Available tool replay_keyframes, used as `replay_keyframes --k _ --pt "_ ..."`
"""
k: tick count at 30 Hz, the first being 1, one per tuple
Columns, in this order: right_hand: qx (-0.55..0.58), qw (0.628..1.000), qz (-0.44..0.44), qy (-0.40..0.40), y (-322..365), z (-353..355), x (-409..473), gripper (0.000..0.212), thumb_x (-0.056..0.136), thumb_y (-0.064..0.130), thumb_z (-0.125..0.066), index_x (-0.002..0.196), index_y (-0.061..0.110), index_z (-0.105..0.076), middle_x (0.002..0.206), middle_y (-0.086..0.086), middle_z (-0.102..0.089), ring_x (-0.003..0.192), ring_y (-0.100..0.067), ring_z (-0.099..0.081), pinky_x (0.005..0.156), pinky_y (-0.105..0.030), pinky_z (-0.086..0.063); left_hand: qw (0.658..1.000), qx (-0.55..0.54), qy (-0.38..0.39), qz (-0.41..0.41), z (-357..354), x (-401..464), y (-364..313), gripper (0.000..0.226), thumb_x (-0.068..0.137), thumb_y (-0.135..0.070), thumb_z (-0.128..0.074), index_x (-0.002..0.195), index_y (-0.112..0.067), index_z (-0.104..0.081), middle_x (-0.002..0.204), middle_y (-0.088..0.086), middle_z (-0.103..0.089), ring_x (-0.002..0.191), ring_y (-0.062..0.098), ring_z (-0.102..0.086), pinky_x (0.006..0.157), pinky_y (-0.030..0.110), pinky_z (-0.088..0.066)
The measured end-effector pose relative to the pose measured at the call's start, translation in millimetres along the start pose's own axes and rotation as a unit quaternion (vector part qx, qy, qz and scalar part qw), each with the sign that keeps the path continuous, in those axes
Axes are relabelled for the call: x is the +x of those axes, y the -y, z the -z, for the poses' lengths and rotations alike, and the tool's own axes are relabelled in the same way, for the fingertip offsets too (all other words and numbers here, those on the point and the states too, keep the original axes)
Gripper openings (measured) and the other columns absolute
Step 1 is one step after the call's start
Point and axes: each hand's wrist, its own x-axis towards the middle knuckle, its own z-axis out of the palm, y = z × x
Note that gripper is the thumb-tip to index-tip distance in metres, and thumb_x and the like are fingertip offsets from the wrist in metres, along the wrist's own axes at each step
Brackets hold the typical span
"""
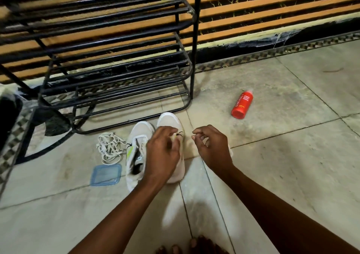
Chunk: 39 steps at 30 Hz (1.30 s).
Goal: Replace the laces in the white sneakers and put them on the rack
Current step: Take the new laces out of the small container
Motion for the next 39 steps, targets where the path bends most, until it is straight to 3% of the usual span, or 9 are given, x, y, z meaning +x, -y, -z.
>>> replay_keyframes --k 5,11,14,18,23,29,32,35,39 --pt "0.024 0.998 0.049 0.036 22.5 -35.2 2.5 0.016 0.086 -0.002 -0.069 0.095 0.010 -0.073 0.088 0.001 -0.066 0.078 -0.007 -0.063 0.076 -0.015 -0.047 0.994 0.031 -0.059 0.089 67.6 -4.0 61.3 0.016 0.089 -0.004 -0.073 0.099 -0.017 -0.074 0.099 -0.004 -0.072 0.088 0.011 -0.068 0.086 0.025 -0.054" --pt "0.019 0.994 0.077 0.074 25.0 -61.2 -1.9 0.016 0.087 -0.001 -0.067 0.096 0.011 -0.072 0.089 0.001 -0.064 0.080 -0.014 -0.065 0.075 -0.028 -0.052 0.963 0.132 0.057 0.227 113.6 -42.1 142.2 0.033 0.076 0.006 -0.072 0.101 -0.016 -0.076 0.103 0.005 -0.075 0.101 0.029 -0.069 0.084 0.030 -0.048" --pt "-0.009 0.995 0.065 0.081 22.3 -65.3 -4.8 0.016 0.086 0.001 -0.069 0.094 0.015 -0.073 0.087 0.003 -0.064 0.077 -0.014 -0.064 0.073 -0.033 -0.052 0.950 0.180 0.097 0.237 118.0 -61.6 171.4 0.038 0.070 -0.017 -0.072 0.108 -0.017 -0.074 0.114 0.011 -0.069 0.108 0.039 -0.063 0.089 0.040 -0.051" --pt "-0.035 0.993 0.064 0.088 18.7 -65.5 -5.5 0.017 0.084 0.000 -0.071 0.092 0.015 -0.073 0.087 0.001 -0.065 0.077 -0.014 -0.064 0.075 -0.027 -0.050 0.904 0.238 0.097 0.341 107.0 -76.1 181.9 0.082 0.069 -0.056 -0.087 0.137 -0.024 -0.052 0.138 0.009 -0.047 0.127 0.041 -0.047 0.097 0.054 -0.049" --pt "-0.028 0.992 0.057 0.108 15.9 -61.8 -10.7 0.022 0.085 -0.003 -0.067 0.092 0.017 -0.073 0.089 0.002 -0.066 0.080 -0.010 -0.065 0.076 -0.021 -0.049 0.892 0.292 0.100 0.329 98.2 -79.4 184.6 0.088 0.069 -0.063 -0.084 0.137 -0.021 -0.048 0.140 0.009 -0.047 0.126 0.039 -0.048 0.094 0.057 -0.047" --pt "-0.028 0.991 0.075 0.105 19.5 -59.3 -12.2 0.019 0.086 -0.001 -0.066 0.094 0.016 -0.071 0.090 0.002 -0.063 0.081 -0.013 -0.063 0.076 -0.033 -0.051 0.892 0.178 -0.058 0.411 97.6 -68.1 169.9 0.094 0.055 -0.057 -0.094 0.130 -0.025 -0.047 0.132 0.011 -0.050 0.125 0.040 -0.050 0.098 0.057 -0.045" --pt "-0.016 0.988 0.092 0.122 26.4 -60.0 -11.4 0.024 0.083 0.001 -0.067 0.103 0.014 -0.070 0.097 0.001 -0.061 0.088 -0.018 -0.063 0.080 -0.039 -0.053 0.945 0.012 -0.125 0.302 105.3 -52.6 156.6 0.097 0.056 -0.046 -0.100 0.134 -0.026 -0.047 0.131 0.002 -0.055 0.117 0.020 -0.059 0.094 0.038 -0.054" --pt "0.000 0.985 0.107 0.136 39.8 -57.4 -9.0 0.039 0.078 0.011 -0.073 0.116 0.014 -0.068 0.107 -0.001 -0.059 0.097 -0.022 -0.061 0.086 -0.041 -0.052 0.970 -0.091 -0.107 0.201 107.9 -31.7 115.1 0.094 0.061 -0.037 -0.099 0.137 -0.027 -0.046 0.133 -0.006 -0.056 0.115 0.000 -0.059 0.090 0.020 -0.053" --pt "-0.003 0.980 0.154 0.124 55.3 -50.5 -3.2 0.068 0.070 0.018 -0.085 0.133 0.012 -0.060 0.129 -0.003 -0.056 0.119 -0.023 -0.054 0.100 -0.040 -0.046 0.958 -0.220 -0.036 0.182 100.5 -10.6 67.5 0.096 0.064 -0.044 -0.097 0.141 -0.037 -0.040 0.133 -0.002 -0.062 0.121 0.013 -0.063 0.095 0.036 -0.057"
